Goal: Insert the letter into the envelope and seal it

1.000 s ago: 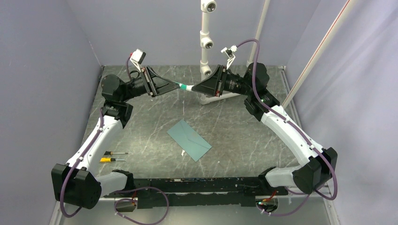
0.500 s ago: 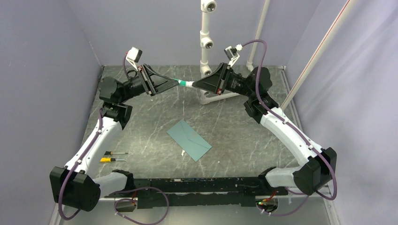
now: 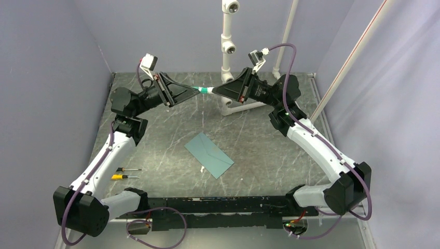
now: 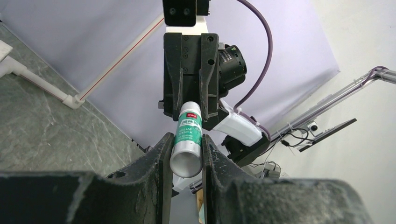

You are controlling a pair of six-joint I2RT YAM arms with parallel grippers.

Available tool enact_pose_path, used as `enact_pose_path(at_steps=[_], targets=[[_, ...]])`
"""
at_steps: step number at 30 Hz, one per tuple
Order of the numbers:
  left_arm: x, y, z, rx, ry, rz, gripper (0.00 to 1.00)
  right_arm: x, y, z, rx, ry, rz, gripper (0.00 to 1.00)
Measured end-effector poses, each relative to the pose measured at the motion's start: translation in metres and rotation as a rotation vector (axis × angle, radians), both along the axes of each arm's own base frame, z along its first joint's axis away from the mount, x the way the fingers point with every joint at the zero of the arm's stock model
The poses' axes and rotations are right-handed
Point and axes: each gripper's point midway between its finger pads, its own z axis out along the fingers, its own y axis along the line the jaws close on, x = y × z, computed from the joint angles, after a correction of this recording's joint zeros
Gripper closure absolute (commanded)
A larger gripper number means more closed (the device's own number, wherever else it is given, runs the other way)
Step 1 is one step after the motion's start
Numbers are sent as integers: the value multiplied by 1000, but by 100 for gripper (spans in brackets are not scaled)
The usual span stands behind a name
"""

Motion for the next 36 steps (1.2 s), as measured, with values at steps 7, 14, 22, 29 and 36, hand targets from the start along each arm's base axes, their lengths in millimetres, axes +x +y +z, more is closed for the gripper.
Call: enact_pose_path(at_steps=[7, 14, 22, 29, 36], targets=[[3, -3, -4, 1, -5, 18, 98, 6, 2, -2, 23, 37, -13, 100], [8, -2, -8, 11, -18, 46, 98, 12, 7, -6, 24, 48, -4, 100], [16, -1, -5, 60, -67, 59, 98, 17, 11, -3, 15, 23, 5, 100], [18, -3, -5, 87, -83, 37, 98, 15, 12, -2, 13, 22, 26, 100], [25, -5, -8, 101, -75, 29, 98, 16, 16, -15, -23, 59, 58, 100]])
